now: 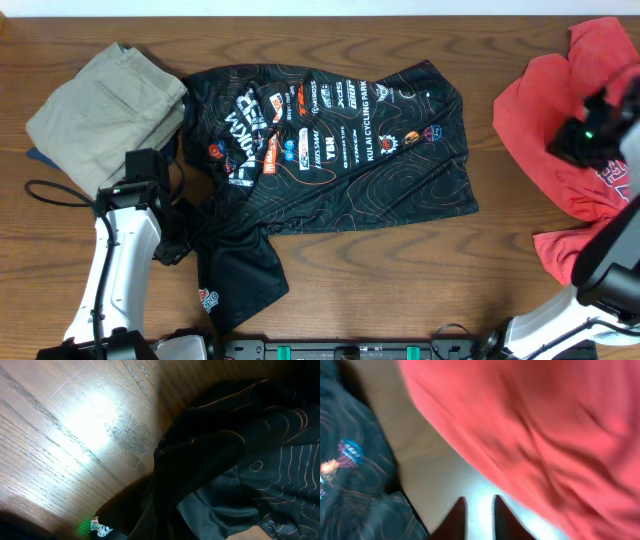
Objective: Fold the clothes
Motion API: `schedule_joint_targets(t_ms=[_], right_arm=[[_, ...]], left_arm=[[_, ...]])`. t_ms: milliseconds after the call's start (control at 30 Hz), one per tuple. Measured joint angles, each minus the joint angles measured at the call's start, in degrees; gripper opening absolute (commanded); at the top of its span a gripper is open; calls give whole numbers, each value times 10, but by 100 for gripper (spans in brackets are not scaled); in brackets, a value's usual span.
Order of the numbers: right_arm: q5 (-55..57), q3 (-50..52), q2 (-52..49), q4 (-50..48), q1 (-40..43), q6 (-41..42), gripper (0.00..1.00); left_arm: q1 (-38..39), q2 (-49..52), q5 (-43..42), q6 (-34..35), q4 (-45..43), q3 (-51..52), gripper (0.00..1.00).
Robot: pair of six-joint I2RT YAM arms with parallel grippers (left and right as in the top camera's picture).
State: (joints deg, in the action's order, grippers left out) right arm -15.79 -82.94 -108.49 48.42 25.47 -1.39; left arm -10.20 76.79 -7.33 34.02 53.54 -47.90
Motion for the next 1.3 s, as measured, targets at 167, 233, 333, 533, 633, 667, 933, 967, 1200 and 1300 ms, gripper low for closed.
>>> schedule_joint_targets(t_ms=[167, 233, 333, 533, 633, 667, 933, 967, 1200, 1300], right_arm=[[-3, 14, -31, -101, -52, -15, 7], [-3, 17, -54, -134, -68, -19, 7], [-3, 19, -89, -172, -80, -22, 6], [14, 22, -135, -238, -82, -23, 4], [57, 22, -138, -263, -80, -23, 6], [76, 22, -139, -268, -78, -22, 7], [218, 22, -139, -286, -20, 34, 18], [223, 22, -139, -285, -8, 43, 19], [193, 22, -137, -276, 58, 73, 49], [127, 22, -129, -260, 54, 60, 56]], left_arm=[[0, 0, 0, 0, 0, 0, 6], [0, 0, 0, 0, 0, 0, 6], [0, 0, 0, 0, 0, 0, 6], [0, 0, 0, 0, 0, 0, 6], [0, 0, 0, 0, 0, 0, 6], [0, 0, 0, 0, 0, 0, 6], [0, 0, 0, 0, 0, 0, 6], [0, 0, 0, 0, 0, 0, 6], [0, 0, 0, 0, -3, 0, 6], [0, 0, 0, 0, -9, 0, 6]])
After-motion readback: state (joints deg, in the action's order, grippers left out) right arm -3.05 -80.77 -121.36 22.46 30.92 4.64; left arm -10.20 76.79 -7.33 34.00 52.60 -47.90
